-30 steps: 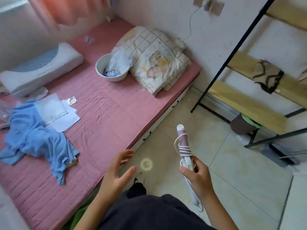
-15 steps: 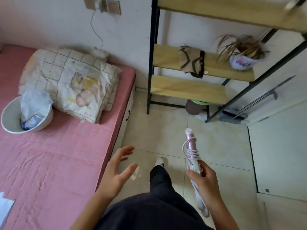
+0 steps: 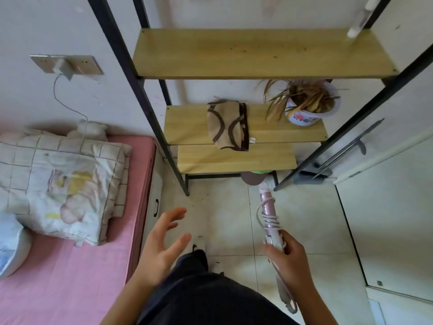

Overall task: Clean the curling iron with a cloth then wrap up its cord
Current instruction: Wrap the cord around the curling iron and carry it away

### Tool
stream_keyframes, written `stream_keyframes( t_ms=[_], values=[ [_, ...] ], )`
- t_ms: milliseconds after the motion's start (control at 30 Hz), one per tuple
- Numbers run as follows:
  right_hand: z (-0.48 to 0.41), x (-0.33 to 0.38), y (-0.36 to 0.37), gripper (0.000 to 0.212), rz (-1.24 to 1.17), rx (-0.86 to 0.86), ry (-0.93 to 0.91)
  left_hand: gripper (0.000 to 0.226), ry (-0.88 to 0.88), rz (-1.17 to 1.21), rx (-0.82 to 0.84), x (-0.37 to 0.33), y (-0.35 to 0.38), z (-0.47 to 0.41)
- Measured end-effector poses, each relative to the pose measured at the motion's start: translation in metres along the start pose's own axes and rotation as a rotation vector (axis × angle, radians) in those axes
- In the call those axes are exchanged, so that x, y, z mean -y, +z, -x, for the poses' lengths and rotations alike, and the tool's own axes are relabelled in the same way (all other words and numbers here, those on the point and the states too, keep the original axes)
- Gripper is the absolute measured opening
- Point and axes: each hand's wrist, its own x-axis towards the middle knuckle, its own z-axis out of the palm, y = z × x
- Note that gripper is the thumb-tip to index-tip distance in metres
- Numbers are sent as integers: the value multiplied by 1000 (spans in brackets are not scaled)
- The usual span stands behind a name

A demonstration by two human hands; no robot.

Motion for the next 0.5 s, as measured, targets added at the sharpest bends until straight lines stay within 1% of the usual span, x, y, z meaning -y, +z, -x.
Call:
stream_keyframes(
  t_ms=[167, 300, 367, 400, 500],
  values=[
    [-78, 19, -6, 10, 51, -37, 8, 52, 3, 31, 16, -3, 1, -94],
    [-145, 67, -1, 15, 44, -25, -41, 52, 36, 72, 31, -20, 1, -177],
    [-175, 100, -3, 11, 14, 7, -62, 48, 78, 75, 11, -38, -6, -217],
    [-189, 118, -5, 15, -6, 24, -85, 46, 108, 72, 4, -49, -12, -238],
    [-229, 166, -20, 35, -51, 38, -163, 42, 215, 58, 14, -82, -25, -296]
  ],
)
